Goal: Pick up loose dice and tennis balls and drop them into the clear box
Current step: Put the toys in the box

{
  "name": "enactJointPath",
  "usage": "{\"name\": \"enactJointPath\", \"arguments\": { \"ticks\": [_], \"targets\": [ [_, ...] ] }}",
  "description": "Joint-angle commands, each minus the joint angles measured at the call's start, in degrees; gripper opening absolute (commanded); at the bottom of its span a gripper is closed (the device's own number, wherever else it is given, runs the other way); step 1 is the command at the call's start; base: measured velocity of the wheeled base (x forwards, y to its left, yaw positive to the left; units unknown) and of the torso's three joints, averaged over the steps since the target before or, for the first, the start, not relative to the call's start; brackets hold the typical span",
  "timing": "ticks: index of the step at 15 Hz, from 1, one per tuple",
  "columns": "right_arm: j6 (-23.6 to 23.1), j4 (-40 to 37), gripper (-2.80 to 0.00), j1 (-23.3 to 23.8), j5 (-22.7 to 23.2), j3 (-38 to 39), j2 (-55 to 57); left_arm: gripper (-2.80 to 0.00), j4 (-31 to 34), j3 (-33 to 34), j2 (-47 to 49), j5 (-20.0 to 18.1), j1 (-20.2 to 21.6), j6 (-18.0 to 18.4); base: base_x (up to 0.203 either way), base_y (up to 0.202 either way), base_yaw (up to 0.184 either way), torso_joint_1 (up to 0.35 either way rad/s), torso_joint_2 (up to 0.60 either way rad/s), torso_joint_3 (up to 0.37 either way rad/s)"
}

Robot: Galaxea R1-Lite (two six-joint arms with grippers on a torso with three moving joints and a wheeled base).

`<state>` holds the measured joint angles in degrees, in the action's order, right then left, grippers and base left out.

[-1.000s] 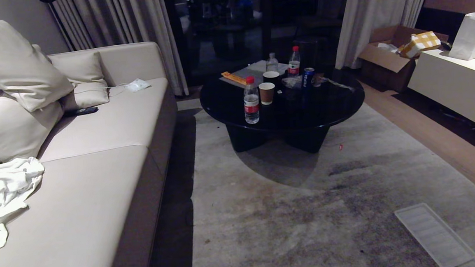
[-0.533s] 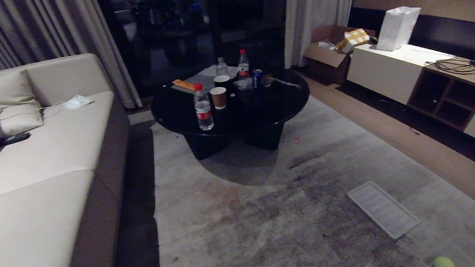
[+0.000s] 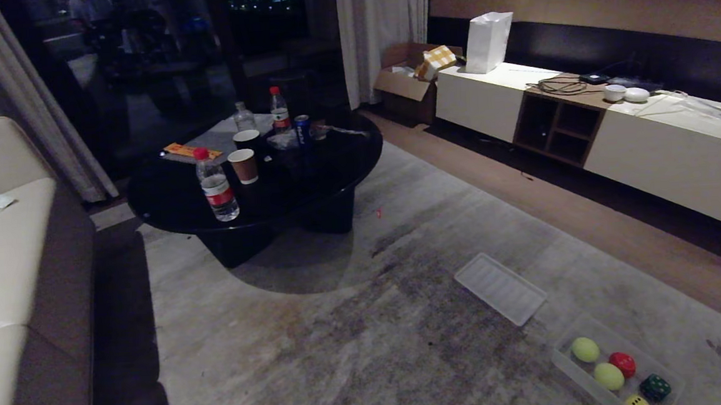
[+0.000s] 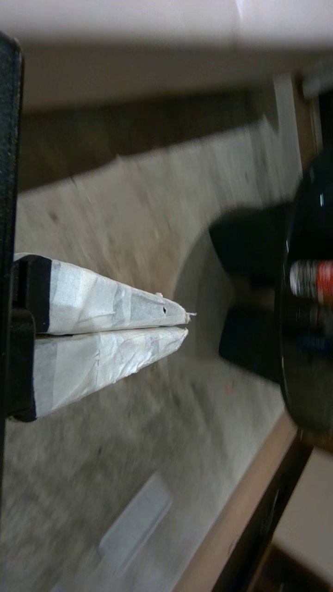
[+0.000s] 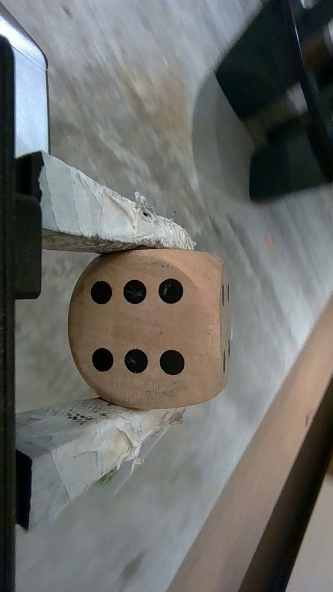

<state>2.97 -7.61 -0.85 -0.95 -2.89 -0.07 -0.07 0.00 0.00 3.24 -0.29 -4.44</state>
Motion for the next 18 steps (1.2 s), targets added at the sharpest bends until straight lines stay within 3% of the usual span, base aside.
{"name": "enactJointPath", "arguments": {
  "ticks": [1, 13, 18],
  "targets": [
    [0.0, -0.1, -2.8, 0.0, 0.0, 0.0, 0.1, -2.8, 0.0, 0.1, 0.1, 0.0, 0.0, 0.0, 0.0, 0.001, -0.132, 0.006, 0.01, 0.002],
    [0.0, -0.1, -2.8, 0.0, 0.0, 0.0, 0.1, -2.8, 0.0, 0.1, 0.1, 0.0, 0.0, 0.0, 0.003, 0.008, -0.147, 0.003, 0.0, 0.002],
    [-0.1, 0.0, -2.8, 0.0, 0.0, 0.0, 0.1, -2.8, -0.1, 0.1, 0.1, 0.1, 0.0, -0.2, 0.0, 0.002, -0.021, 0.001, 0.0, 0.0]
  ]
}}
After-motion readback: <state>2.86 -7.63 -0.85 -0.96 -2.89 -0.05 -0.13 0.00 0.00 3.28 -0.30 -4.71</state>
